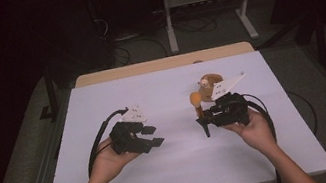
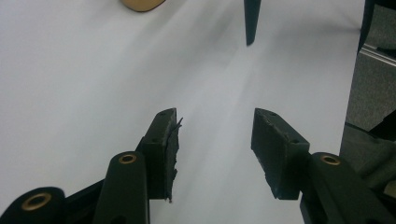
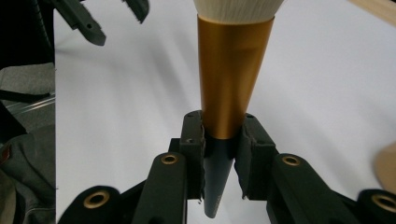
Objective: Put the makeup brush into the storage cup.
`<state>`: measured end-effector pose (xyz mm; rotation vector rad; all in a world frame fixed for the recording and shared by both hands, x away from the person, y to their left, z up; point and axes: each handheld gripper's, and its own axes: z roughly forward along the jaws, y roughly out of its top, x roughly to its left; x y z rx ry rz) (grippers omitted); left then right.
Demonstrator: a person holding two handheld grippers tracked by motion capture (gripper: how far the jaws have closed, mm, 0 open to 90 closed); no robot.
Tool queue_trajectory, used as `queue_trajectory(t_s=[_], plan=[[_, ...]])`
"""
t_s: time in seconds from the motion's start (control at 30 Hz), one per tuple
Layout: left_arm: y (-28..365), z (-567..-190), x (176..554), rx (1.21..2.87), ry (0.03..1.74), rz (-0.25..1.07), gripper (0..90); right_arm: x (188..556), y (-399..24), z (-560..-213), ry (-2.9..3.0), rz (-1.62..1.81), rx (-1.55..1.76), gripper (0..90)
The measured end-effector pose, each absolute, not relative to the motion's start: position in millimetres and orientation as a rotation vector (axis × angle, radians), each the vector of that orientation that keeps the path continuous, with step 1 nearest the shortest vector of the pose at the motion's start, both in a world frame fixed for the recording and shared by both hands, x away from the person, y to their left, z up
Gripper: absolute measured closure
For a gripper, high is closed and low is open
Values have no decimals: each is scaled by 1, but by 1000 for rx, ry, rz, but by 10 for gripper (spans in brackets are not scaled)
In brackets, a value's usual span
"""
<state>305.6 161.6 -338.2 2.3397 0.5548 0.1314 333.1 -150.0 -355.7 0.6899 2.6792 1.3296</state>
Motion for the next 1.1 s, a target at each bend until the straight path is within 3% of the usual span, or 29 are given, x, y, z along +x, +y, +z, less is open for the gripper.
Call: queue_trajectory(t_s=[1.1], plan=[[191, -350, 292, 2324, 614, 200, 458, 370, -194, -319, 2569, 1336, 813, 732]])
